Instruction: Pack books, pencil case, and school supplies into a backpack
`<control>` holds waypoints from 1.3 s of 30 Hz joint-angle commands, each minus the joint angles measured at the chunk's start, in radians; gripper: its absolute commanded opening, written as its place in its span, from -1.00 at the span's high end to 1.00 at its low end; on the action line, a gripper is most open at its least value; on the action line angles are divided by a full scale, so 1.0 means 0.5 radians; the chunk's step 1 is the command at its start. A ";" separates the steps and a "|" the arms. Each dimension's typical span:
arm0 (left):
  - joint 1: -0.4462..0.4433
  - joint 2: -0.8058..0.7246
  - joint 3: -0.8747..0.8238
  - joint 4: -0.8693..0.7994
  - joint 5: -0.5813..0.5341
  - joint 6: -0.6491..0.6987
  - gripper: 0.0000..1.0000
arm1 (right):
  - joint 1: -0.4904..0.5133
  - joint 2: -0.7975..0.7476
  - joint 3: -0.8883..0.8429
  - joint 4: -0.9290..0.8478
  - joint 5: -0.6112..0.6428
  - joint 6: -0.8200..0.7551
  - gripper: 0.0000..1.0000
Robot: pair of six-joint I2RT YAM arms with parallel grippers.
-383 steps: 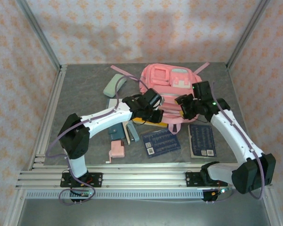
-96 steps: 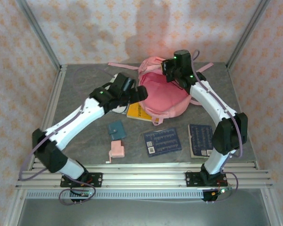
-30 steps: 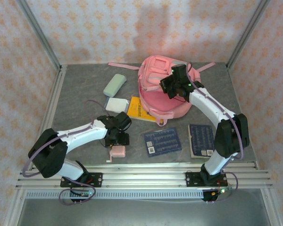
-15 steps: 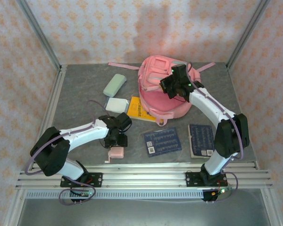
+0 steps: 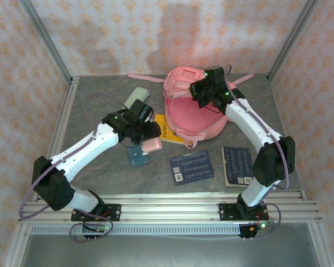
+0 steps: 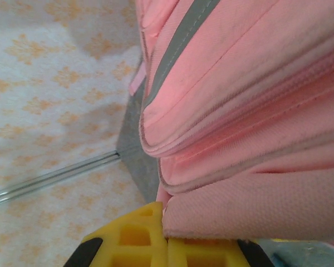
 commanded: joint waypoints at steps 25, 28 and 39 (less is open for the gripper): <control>0.059 1.361 1.091 1.166 -0.630 -1.276 0.42 | 0.279 0.077 0.629 0.231 0.234 0.356 1.00; 0.113 1.546 1.259 1.173 -0.675 -1.314 0.40 | 0.319 0.034 0.528 0.320 0.280 0.430 1.00; 0.186 2.709 3.204 0.766 -0.403 -1.115 -1.00 | 0.373 -0.092 0.115 0.662 0.469 0.564 1.00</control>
